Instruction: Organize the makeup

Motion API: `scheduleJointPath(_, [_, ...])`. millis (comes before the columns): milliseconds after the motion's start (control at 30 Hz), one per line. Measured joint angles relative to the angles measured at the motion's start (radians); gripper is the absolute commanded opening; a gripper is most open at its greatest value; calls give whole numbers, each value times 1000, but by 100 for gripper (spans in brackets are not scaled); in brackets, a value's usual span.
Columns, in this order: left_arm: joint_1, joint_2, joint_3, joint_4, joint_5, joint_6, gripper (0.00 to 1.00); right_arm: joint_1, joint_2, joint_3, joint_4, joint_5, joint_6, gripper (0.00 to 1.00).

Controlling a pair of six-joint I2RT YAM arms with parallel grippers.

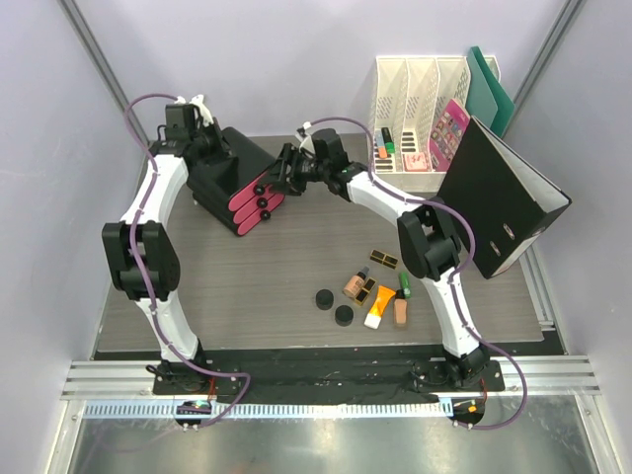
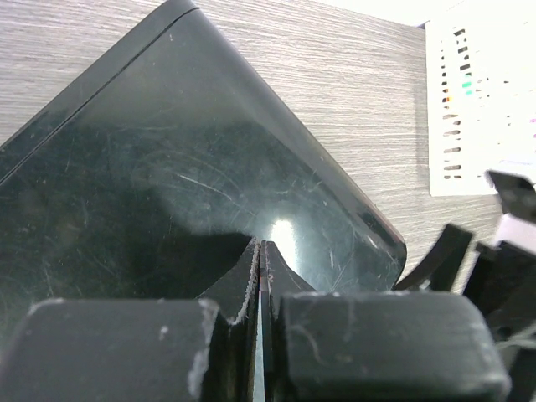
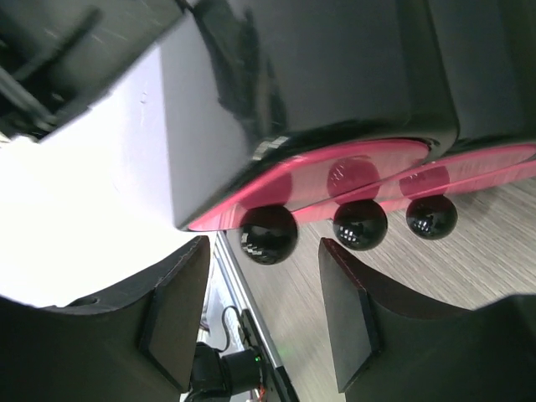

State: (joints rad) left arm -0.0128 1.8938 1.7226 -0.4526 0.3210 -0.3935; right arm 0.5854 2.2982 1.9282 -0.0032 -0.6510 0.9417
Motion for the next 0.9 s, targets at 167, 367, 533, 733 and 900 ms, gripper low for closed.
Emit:
scheduleJointPath(167, [0,10,12,0,6,0,0,13,28,2,-21,-7,3,59])
scheduleJointPath(367, [0,20,25,-4,15,0,0,19,32,5,-29,-9,4,56])
scheduleJointPath(533, [0,28,38,-15,18,0,0,26,35,18,-30,-6,6,42])
scheduleJointPath(733, [0,35,47,-19,24,0,0,32,46,37,-29,-5,11,38])
scheduleJointPath(900, [0,37,49,-21,26,0,0,32,50,44,-37,-5,13,7])
